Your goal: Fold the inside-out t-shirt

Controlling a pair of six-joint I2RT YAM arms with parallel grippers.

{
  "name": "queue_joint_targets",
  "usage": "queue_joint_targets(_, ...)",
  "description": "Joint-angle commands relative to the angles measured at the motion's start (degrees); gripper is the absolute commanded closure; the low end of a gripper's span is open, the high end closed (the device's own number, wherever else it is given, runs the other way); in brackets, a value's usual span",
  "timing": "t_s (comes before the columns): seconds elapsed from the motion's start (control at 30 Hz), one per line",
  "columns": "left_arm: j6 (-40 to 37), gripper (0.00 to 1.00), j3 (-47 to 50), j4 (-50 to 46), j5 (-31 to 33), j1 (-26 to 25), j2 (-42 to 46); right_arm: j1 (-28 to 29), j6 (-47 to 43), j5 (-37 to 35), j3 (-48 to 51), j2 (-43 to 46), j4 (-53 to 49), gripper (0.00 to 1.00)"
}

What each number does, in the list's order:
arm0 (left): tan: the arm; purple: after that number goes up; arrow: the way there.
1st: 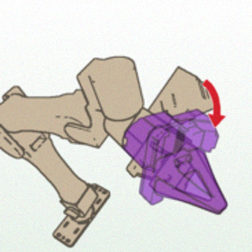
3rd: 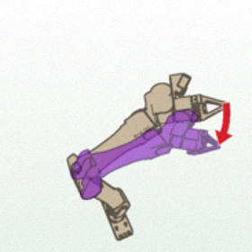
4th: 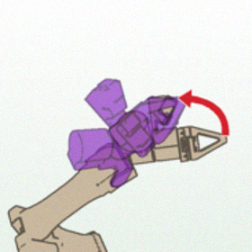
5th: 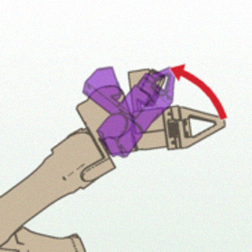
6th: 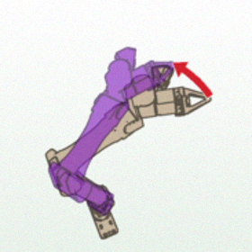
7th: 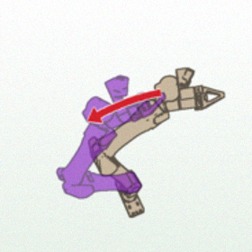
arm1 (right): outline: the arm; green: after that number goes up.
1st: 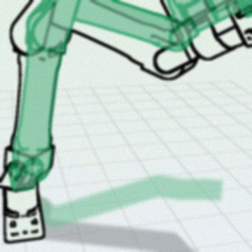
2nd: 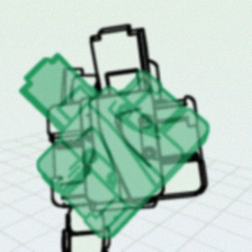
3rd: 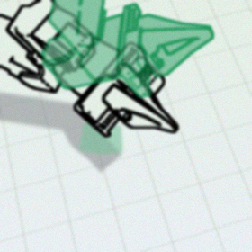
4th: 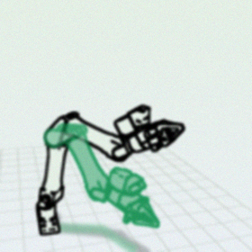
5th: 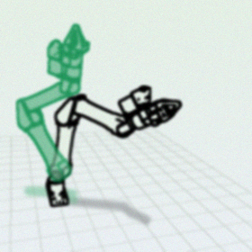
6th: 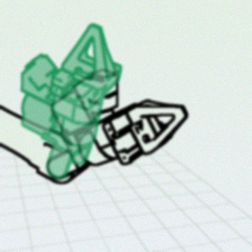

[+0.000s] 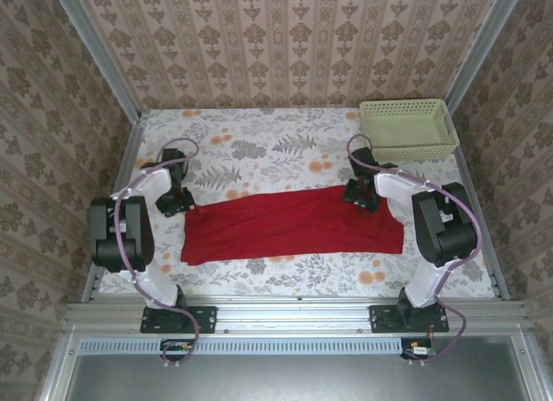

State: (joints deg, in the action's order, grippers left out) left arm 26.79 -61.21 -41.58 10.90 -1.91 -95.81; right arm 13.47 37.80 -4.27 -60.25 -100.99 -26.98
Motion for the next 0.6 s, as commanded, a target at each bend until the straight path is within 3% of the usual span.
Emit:
queue_joint_targets(0.0, 0.98, 0.76, 0.76, 1.98, -2.08, 1.14, 4.99, -0.84, 0.49, -2.58, 1.48, 1.4, -1.45, 0.45)
queue_joint_targets(0.13, 0.26, 0.73, 0.17, 2.53, -4.43, -1.57, 8.94, -0.56, -1.94, -2.15, 1.27, 4.14, -1.15, 0.45)
queue_joint_targets(0.3, 0.68, 0.54, -1.72, 0.07, -6.31, -9.88, 5.95, 0.79, -3.79, -2.6, 0.18, 6.1, -3.05, 0.44)
queue_joint_targets(0.47, 3.62, 0.54, 1.11, 1.6, -6.94, -12.5, 3.18, 0.93, -3.45, -2.34, 1.33, 6.03, -2.64, 0.44)
queue_joint_targets(0.57, 3.37, 0.6, 2.16, 3.19, -7.52, -11.71, 1.96, 0.87, -3.17, -2.51, 1.63, 5.24, -2.63, 0.44)
